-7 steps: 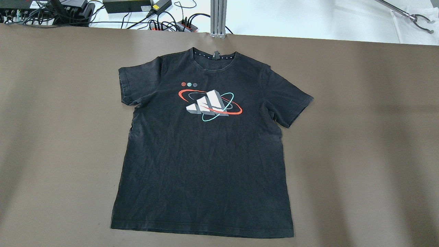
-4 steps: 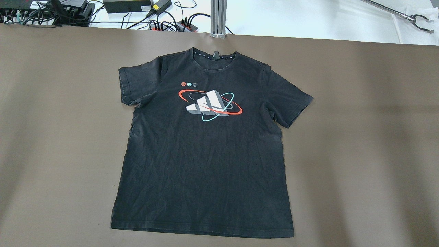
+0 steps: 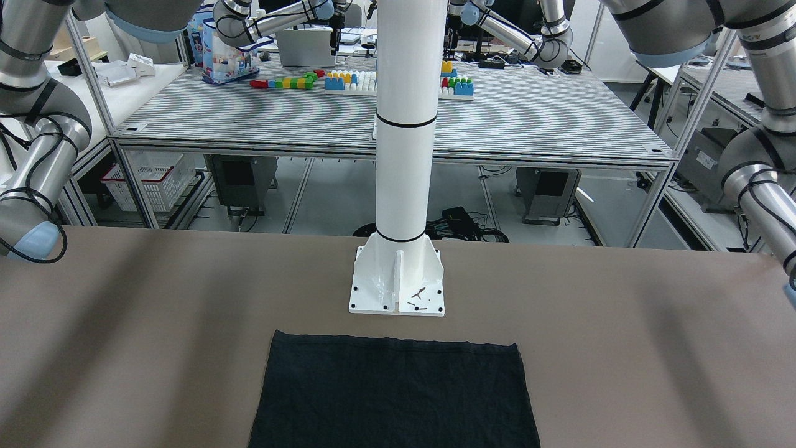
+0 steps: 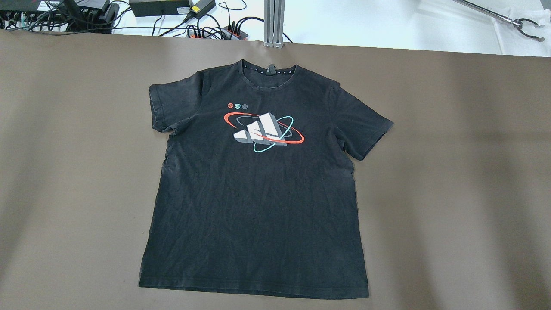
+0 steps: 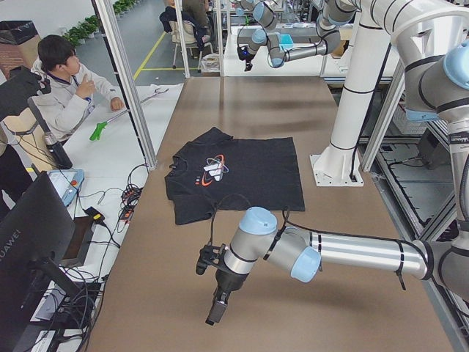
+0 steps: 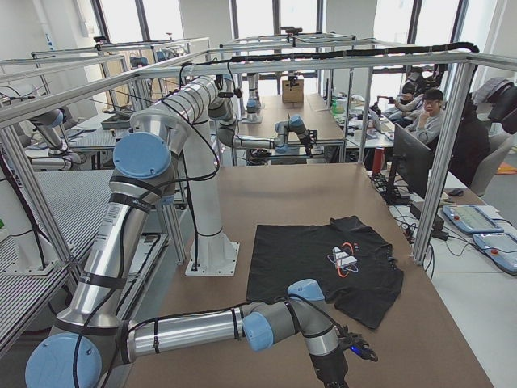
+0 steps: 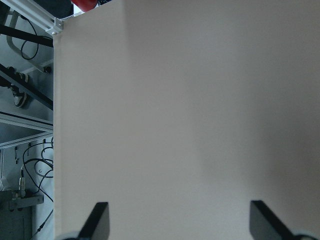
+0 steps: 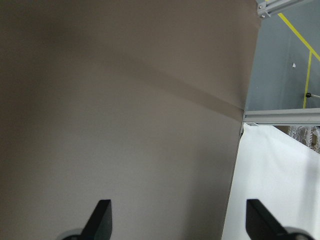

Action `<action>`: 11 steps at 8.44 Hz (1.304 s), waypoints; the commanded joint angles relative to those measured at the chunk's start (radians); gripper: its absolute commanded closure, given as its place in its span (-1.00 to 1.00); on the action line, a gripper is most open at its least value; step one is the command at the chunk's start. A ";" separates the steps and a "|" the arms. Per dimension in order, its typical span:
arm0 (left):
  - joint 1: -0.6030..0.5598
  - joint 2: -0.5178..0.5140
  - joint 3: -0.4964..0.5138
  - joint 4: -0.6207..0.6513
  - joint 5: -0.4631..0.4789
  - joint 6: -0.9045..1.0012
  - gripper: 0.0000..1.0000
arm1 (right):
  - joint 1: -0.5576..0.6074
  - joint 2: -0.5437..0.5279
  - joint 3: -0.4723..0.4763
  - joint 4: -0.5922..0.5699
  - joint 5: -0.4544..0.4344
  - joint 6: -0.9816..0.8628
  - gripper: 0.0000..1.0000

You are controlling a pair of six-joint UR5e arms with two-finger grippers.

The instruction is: Fold clothes

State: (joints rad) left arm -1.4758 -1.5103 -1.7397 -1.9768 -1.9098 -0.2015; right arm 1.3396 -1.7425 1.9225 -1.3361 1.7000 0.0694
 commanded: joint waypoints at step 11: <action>0.078 -0.094 0.025 -0.048 -0.049 0.001 -1.00 | -0.057 0.179 -0.049 0.020 0.043 0.197 -0.88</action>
State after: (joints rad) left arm -1.4608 -1.5941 -1.7240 -1.9850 -1.9579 -0.1980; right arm 1.3044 -1.6465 1.9049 -1.3123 1.7423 0.1895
